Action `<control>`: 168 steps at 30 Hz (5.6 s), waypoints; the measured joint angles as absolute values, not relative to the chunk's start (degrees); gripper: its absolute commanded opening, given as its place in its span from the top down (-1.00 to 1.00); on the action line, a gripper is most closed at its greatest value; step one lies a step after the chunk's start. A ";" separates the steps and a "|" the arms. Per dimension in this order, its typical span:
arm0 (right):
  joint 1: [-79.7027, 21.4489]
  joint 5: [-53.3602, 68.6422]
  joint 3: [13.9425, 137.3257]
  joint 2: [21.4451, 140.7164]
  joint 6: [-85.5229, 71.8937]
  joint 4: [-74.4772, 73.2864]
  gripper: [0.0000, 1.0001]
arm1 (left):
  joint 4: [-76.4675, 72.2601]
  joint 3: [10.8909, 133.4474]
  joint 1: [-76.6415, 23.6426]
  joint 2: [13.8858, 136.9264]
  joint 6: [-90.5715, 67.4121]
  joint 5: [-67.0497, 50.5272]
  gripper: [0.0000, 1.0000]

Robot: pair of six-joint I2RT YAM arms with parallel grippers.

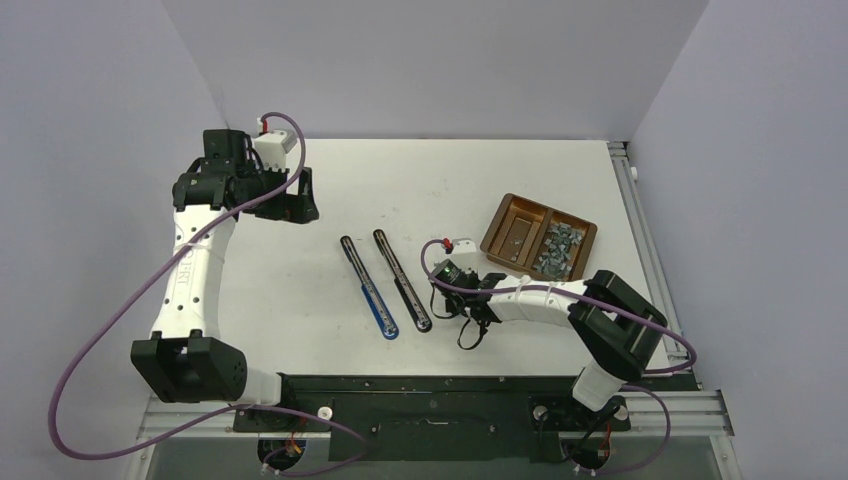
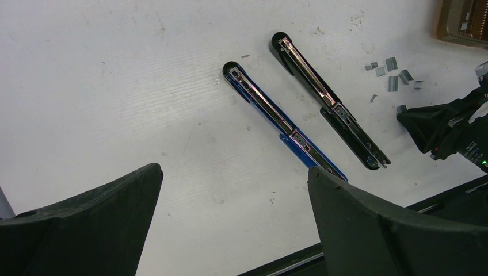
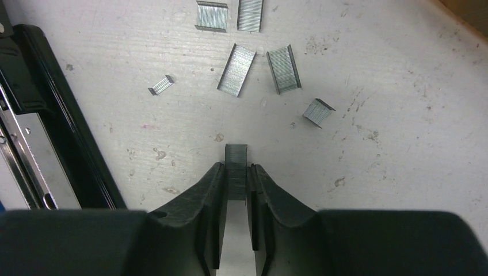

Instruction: Load the staples into the stapler

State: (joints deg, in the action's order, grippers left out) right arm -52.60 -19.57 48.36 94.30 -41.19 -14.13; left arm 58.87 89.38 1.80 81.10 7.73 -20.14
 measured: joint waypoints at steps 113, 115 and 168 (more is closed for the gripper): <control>-26.68 58.96 60.16 85.41 -76.97 19.22 -0.61 | 6.26 44.51 -35.79 48.73 98.56 -35.05 1.00; -22.63 57.47 62.46 83.61 -70.54 10.13 -0.62 | 9.43 44.75 -36.29 50.09 101.08 -35.59 1.00; -12.34 31.53 65.34 71.94 -39.35 -31.18 -0.80 | 37.19 70.65 -63.07 108.77 119.13 -5.54 0.31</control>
